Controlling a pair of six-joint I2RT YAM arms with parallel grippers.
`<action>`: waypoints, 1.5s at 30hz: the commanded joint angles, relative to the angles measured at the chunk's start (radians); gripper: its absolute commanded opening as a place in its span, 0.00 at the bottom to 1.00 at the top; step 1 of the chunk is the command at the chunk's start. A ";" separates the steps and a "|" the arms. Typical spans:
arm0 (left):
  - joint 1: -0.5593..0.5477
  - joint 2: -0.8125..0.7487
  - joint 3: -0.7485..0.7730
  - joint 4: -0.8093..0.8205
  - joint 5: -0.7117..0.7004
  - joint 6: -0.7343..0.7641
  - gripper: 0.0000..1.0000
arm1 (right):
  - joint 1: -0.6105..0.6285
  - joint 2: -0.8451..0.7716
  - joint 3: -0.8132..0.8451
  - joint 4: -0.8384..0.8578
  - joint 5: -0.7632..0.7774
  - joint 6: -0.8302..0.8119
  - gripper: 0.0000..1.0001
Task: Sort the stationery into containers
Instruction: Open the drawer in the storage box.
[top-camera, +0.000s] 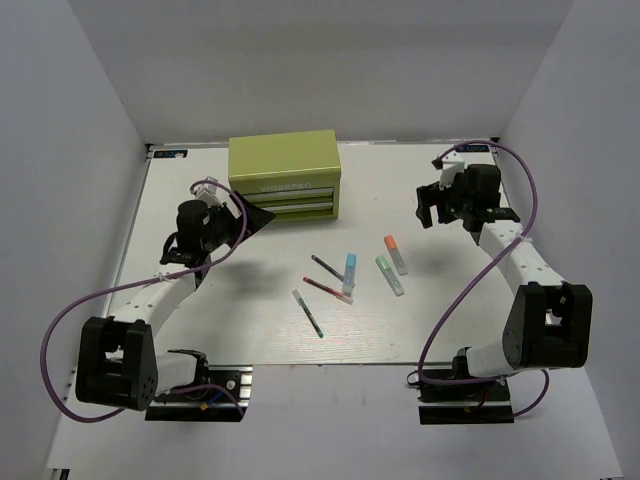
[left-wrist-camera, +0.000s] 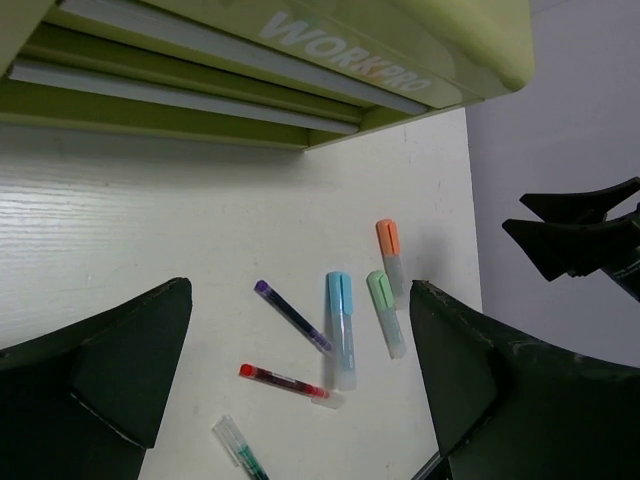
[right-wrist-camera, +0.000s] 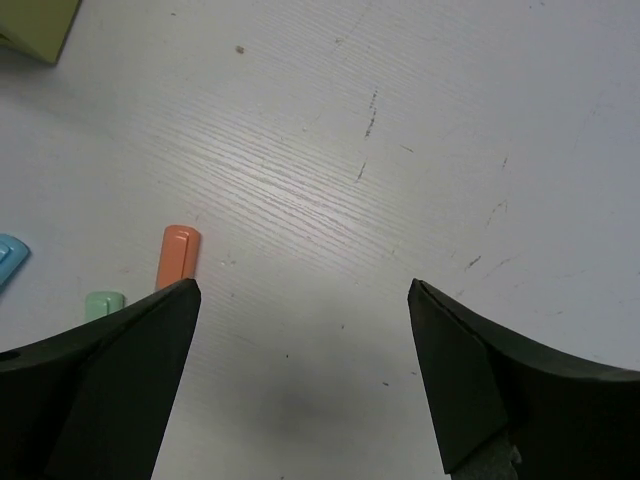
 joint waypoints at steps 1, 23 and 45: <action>-0.030 0.009 0.038 0.044 -0.010 -0.022 1.00 | 0.000 -0.008 0.040 0.013 -0.037 -0.006 0.90; -0.086 0.205 -0.014 0.361 -0.154 -0.243 0.42 | 0.158 -0.021 0.149 -0.117 -0.536 -0.519 0.68; -0.145 0.439 -0.126 0.926 -0.403 -0.506 0.65 | 0.458 0.314 0.555 0.110 -0.171 -0.292 0.82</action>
